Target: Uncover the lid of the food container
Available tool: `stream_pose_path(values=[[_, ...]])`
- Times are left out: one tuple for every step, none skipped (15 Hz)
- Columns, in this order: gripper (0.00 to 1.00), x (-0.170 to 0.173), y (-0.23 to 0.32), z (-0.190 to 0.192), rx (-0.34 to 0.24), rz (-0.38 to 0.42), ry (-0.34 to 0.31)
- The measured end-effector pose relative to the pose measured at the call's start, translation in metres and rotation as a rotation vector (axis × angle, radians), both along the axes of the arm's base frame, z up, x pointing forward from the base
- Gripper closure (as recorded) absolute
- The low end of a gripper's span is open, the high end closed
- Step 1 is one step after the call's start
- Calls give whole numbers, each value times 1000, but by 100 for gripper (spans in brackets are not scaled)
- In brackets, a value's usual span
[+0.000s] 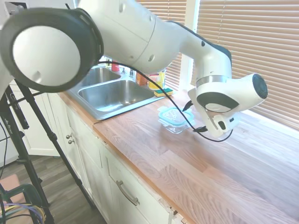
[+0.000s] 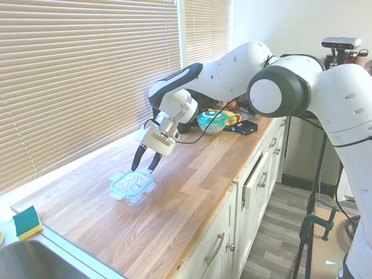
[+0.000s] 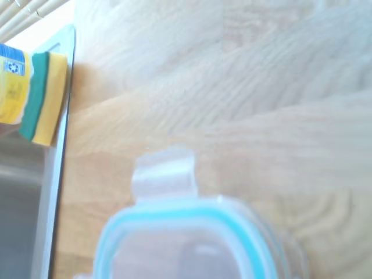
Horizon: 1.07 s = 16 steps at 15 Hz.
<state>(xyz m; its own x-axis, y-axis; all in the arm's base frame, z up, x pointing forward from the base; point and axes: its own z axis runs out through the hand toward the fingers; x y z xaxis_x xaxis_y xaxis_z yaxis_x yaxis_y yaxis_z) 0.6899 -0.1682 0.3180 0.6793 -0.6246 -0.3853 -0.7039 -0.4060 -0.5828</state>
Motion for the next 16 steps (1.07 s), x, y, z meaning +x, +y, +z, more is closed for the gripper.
stream_pose_path(values=[[0,4,1,1,4,4,-3],[0,6,2,4,14,8,-3],[0,7,2,6,30,13,2],[0,7,2,7,48,17,5],[0,5,-1,7,65,21,12],[0,3,-5,5,80,28,25],[0,-1,-10,2,94,31,38],[0,-4,-14,-2,104,35,52],[0,-7,-17,-6,115,42,64],[0,-9,-19,-9,125,48,74],[100,-10,-19,-11,131,53,81],[100,-12,-20,-12,136,59,88],[100,-13,-21,-14,139,62,95],[100,-14,-24,-15,139,61,96],[100,-15,-26,-15,138,61,94],[100,-15,-26,-15,138,62,92]])
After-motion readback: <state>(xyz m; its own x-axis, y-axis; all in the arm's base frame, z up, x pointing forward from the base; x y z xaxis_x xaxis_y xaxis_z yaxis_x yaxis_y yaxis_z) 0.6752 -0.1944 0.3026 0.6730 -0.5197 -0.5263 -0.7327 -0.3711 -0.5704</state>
